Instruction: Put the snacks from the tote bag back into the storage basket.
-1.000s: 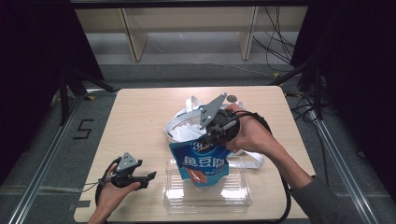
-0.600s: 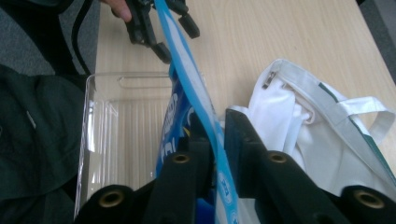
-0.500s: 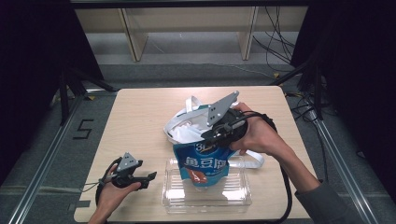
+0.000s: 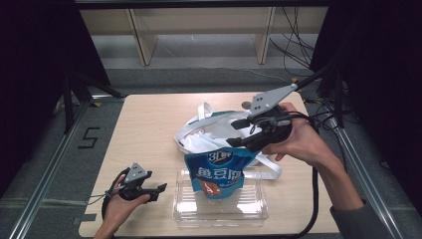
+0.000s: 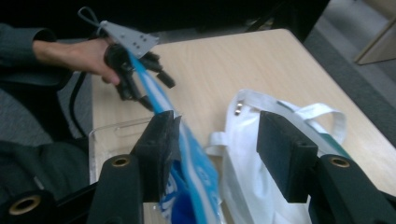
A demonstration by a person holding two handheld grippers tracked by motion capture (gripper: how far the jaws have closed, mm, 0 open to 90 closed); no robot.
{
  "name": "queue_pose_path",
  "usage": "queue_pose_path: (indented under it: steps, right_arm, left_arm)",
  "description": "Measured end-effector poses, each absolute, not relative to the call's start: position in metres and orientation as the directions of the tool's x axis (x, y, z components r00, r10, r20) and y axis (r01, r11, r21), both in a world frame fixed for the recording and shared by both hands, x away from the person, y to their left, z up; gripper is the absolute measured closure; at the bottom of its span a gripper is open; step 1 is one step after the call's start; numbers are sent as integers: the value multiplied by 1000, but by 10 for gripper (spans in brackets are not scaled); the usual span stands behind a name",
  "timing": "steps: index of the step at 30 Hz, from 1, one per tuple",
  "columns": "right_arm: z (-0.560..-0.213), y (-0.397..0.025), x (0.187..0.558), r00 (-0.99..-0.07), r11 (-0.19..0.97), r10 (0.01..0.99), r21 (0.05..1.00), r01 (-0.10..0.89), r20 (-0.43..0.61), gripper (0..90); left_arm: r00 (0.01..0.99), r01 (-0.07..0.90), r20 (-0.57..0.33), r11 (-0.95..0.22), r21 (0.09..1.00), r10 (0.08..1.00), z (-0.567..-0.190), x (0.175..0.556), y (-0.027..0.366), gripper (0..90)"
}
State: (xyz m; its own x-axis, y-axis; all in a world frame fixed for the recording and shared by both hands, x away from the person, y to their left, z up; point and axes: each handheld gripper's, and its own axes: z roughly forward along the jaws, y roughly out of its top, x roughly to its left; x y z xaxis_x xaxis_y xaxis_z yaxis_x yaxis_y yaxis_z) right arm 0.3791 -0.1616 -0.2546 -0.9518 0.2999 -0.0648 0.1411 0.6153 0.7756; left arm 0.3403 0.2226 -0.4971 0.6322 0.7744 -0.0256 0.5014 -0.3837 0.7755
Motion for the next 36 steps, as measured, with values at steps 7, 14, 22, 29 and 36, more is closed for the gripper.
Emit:
queue_pose_path:
  steps: [7, 14, 22, 29, 36]
  right_arm:
    - [-255, -184, 388, -921, 574, 383, 799, 179, -68, 450]
    - [-269, -197, 397, -899, 558, 434, 801, 217, -59, 435]
    - [-300, -214, 405, -865, 540, 498, 801, 259, -56, 417]
    - [-323, -232, 407, -811, 487, 582, 823, 293, -56, 409]
    - [-348, -251, 405, -778, 437, 629, 827, 353, -1, 402]
  left_arm:
    - [630, 500, -28, -378, 779, 776, -497, 340, 223, 254]
    - [632, 500, -26, -382, 777, 774, -497, 340, 223, 254]
    - [633, 502, -29, -382, 776, 773, -497, 340, 223, 254]
    - [629, 501, -31, -375, 780, 777, -497, 340, 223, 254]
    - [611, 507, -45, -347, 789, 790, -498, 339, 222, 254]
